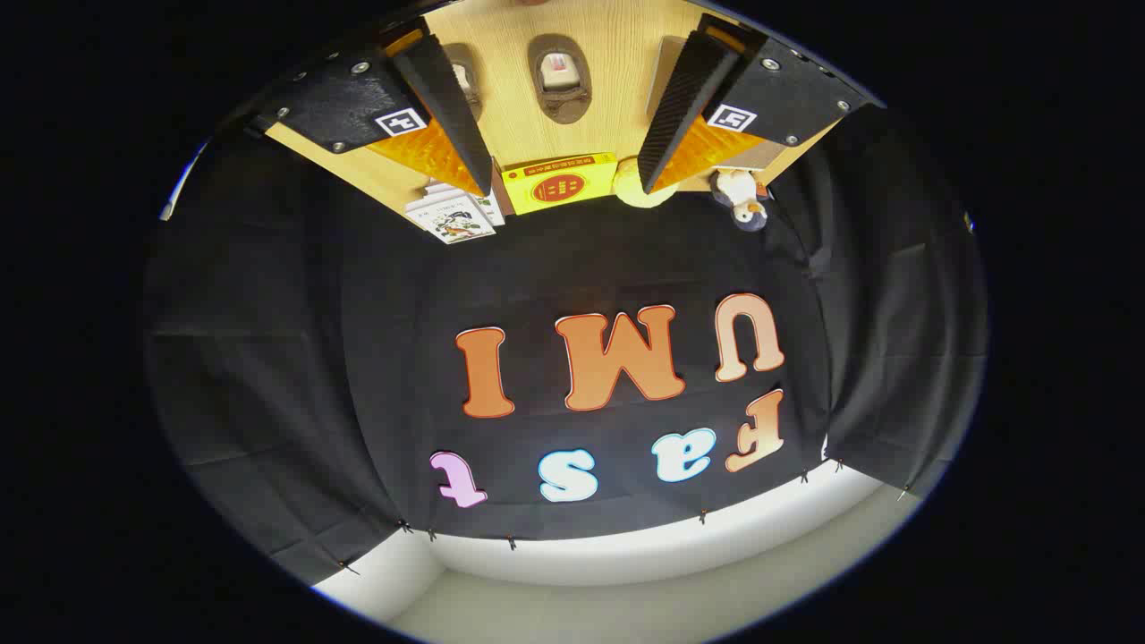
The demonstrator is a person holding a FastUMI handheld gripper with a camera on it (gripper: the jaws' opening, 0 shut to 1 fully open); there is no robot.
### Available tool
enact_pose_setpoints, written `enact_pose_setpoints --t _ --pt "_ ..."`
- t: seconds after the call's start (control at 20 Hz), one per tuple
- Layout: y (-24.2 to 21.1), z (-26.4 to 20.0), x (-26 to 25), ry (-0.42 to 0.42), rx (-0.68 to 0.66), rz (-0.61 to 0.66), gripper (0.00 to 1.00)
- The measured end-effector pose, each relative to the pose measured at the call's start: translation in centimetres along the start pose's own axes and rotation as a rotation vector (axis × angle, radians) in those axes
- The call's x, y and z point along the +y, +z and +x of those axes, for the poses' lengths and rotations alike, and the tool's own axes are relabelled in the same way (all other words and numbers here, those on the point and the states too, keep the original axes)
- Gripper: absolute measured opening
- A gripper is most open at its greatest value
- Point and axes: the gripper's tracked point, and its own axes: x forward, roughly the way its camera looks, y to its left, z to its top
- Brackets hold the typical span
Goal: Open the storage box then place both shoes into the box .Put the left shoe in first, then the right shoe, with the right side of both shoes facing outward in a uniform manner.
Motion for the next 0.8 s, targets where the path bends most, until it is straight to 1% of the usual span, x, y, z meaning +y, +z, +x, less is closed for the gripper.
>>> enact_pose_setpoints --t 0.55,0.8 --pt "-0.77 -0.19 -0.34 -0.003 0.023 0.014 0.98" --pt "-0.94 0.06 -0.39 -0.005 0.021 0.001 0.98"
